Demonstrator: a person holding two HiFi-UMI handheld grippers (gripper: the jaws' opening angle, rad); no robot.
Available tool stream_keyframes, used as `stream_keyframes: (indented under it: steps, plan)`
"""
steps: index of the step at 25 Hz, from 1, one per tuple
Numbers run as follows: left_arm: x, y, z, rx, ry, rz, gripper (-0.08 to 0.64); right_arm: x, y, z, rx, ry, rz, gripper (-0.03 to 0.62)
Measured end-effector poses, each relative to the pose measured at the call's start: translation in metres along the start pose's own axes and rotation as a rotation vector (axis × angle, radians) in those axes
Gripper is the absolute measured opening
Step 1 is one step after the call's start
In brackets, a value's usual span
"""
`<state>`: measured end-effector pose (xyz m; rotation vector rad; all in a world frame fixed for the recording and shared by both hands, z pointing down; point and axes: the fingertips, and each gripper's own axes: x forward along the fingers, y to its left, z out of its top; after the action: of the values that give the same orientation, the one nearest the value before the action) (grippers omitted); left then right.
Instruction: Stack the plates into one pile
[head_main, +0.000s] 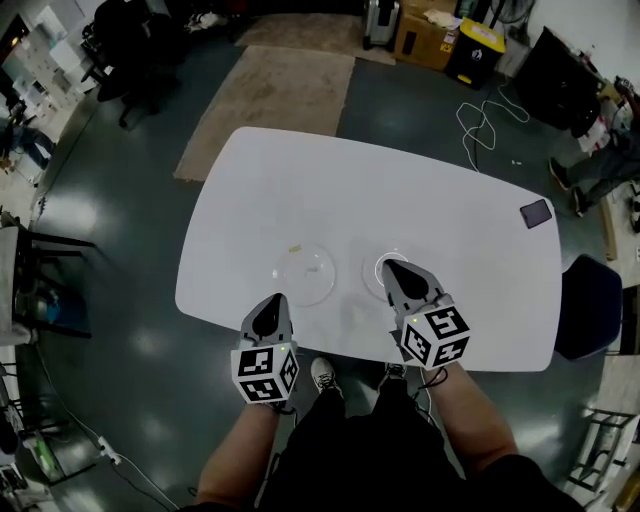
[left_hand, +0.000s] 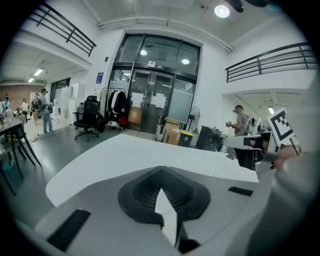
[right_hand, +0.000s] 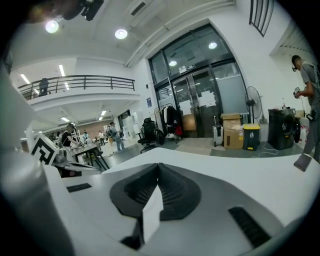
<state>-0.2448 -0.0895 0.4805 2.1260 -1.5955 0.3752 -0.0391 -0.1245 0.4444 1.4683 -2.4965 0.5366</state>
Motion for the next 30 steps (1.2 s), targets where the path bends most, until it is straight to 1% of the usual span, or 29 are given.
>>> stream_keyframes:
  steps: [7,13,22,28,30]
  plan:
    - [-0.015,0.031,0.028,-0.002,-0.053,0.022,0.018,0.004,0.052,0.024,-0.054,-0.032,0.059,0.017]
    - [-0.015,0.052,0.031,0.012,-0.058,0.023,0.018,0.012,0.079,0.024,-0.067,-0.04,0.076,0.017]
    - [0.006,0.07,0.019,0.041,-0.011,0.013,0.02,0.037,0.087,0.006,-0.041,-0.008,0.075,0.017]
    - [0.016,0.077,0.015,0.043,0.023,0.001,0.021,0.048,0.088,0.0,-0.03,0.021,0.065,0.017]
    - [0.02,0.077,0.012,0.042,0.03,-0.002,0.036,0.051,0.086,-0.004,-0.026,0.027,0.063,0.017]
